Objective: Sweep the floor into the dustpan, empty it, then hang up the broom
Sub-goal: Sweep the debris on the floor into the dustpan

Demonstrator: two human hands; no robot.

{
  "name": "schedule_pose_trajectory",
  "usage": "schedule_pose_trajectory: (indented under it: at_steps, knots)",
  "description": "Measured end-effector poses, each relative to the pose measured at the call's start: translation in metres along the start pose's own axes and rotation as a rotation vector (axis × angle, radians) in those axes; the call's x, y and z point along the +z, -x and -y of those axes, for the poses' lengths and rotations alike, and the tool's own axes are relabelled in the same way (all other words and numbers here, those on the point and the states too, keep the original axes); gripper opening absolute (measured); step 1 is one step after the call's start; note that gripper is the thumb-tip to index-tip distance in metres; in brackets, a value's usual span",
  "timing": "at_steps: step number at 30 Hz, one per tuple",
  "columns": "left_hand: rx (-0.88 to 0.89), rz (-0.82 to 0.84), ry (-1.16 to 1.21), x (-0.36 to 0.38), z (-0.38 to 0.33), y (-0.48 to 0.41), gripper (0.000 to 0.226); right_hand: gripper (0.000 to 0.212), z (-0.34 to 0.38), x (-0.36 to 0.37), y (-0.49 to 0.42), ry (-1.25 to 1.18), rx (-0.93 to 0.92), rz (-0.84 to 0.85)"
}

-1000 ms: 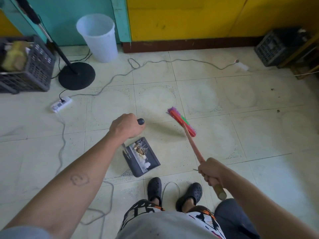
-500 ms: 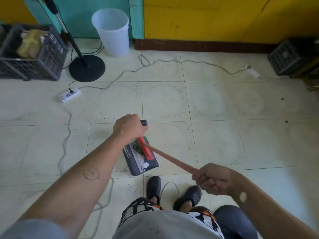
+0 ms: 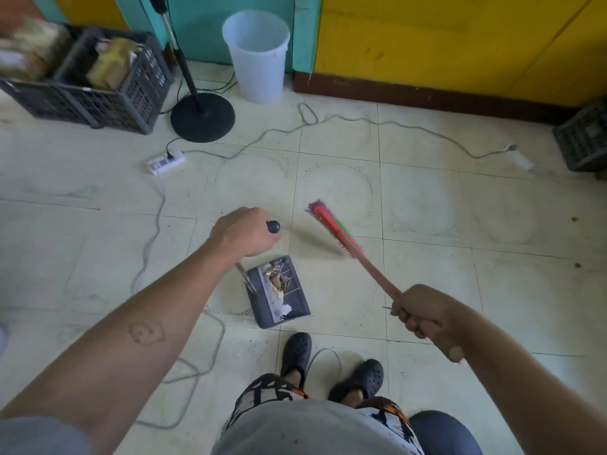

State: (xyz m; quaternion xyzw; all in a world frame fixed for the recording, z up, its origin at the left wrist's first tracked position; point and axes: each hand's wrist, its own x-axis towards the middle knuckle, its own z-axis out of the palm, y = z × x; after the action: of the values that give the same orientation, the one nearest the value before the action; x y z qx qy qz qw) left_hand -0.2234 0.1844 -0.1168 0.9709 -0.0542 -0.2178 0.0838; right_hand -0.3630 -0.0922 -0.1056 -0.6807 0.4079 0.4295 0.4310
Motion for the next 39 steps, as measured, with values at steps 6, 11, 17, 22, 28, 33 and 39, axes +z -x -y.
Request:
schedule_pose_trajectory:
  at_steps: [6,11,17,22,28,33,39]
  knots:
    - [-0.054,-0.017,-0.004,-0.01,0.026,0.009,0.036,0.014,0.028,0.009,-0.033,0.185,-0.067,-0.089]
    - [-0.126,-0.021,0.016,-0.008,0.051,0.02,0.032,0.019,0.064,0.02,-0.06,0.289,-0.138,-0.119]
    - [-0.239,0.0,0.023,-0.008,0.084,0.034,0.025,0.015,0.114,0.054,-0.09,0.418,-0.232,-0.098]
    - [-0.334,-0.007,0.056,-0.009,0.114,0.048,0.027,0.015,0.144,0.094,-0.103,0.53,-0.276,-0.082]
    - [-0.425,-0.015,0.108,-0.009,0.14,0.063,0.029,0.014,0.15,0.147,-0.105,0.61,-0.307,0.037]
    - [-0.469,-0.035,0.11,-0.008,0.146,0.078,0.025,0.022,0.134,0.178,-0.089,0.273,-0.182,0.341]
    - [-0.506,-0.041,0.102,-0.005,0.131,0.09,0.025,0.018,0.089,0.155,-0.095,0.301,-0.134,0.289]
